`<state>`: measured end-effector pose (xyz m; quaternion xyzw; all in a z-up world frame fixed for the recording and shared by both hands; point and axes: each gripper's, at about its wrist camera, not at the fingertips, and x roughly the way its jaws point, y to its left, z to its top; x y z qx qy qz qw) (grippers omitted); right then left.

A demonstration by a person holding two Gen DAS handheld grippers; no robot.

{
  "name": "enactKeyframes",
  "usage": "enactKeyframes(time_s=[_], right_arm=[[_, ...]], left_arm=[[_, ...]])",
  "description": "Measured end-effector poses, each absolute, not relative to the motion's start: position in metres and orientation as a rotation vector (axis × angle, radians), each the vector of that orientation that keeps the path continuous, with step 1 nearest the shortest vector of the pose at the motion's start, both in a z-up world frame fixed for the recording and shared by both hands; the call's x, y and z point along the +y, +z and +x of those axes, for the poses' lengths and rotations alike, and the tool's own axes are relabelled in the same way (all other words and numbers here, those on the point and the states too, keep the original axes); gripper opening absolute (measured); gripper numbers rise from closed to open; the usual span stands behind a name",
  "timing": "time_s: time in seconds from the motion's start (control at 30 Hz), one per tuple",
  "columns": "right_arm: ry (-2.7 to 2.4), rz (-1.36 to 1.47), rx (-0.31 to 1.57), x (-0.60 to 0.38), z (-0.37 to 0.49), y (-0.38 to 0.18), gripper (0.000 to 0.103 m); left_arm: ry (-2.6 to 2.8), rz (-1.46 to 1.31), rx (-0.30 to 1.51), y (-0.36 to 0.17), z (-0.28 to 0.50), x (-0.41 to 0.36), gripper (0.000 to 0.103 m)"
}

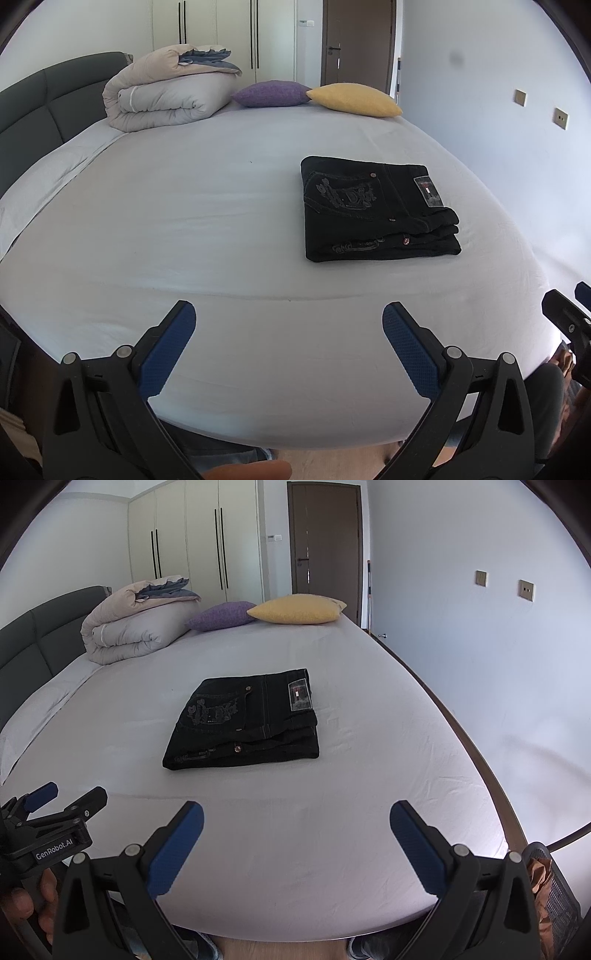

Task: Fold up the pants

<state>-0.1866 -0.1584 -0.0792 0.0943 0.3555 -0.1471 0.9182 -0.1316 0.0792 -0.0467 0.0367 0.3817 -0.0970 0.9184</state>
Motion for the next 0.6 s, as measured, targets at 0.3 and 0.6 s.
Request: enactKeyframes(time_s=[0.3,0.6], right_arm=[[-0.306,0.209,0.751,-0.1617,-0.1864,-0.0853,0.103],[-0.303,0.213,0.771,-0.1629,-0.185,-0.0897,0.103]], left_arm=[[-0.196,0.074,0.785,-0.047,-0.1321,0.079,0.103],[-0.195,0.07,0.789,-0.0482,-0.1328,0.0781,0.103]])
